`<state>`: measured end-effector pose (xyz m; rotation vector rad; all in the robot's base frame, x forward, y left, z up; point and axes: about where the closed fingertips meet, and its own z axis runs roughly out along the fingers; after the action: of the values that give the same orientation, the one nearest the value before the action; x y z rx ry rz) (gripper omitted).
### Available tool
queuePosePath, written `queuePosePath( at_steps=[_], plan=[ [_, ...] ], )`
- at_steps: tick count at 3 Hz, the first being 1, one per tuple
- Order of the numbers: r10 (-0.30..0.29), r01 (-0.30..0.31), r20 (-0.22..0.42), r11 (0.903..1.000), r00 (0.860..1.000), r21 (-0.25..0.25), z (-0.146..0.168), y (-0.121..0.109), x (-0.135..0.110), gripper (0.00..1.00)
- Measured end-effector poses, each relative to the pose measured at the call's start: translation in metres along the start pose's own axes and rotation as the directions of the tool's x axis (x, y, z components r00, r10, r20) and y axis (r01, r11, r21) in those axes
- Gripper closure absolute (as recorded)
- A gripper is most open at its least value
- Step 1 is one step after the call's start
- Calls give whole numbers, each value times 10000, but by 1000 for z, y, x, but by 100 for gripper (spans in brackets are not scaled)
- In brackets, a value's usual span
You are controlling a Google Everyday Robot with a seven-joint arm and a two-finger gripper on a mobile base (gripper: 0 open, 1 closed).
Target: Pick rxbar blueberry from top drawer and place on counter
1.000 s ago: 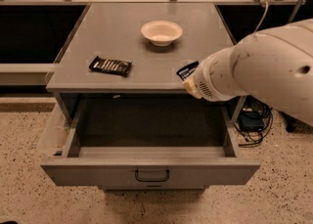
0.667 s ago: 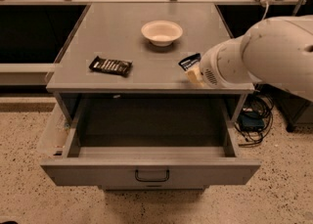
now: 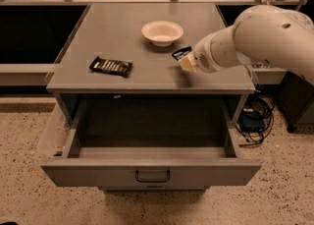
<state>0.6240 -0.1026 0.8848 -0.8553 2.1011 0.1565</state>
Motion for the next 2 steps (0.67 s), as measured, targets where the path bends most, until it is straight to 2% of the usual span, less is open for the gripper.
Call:
queuePosePath(
  at_steps=[1, 2],
  plan=[
    [330, -332, -163, 9993, 9993, -146, 25, -6, 7, 100],
    [368, -372, -188, 9992, 9991, -168, 28, -6, 8, 83]
  ],
)
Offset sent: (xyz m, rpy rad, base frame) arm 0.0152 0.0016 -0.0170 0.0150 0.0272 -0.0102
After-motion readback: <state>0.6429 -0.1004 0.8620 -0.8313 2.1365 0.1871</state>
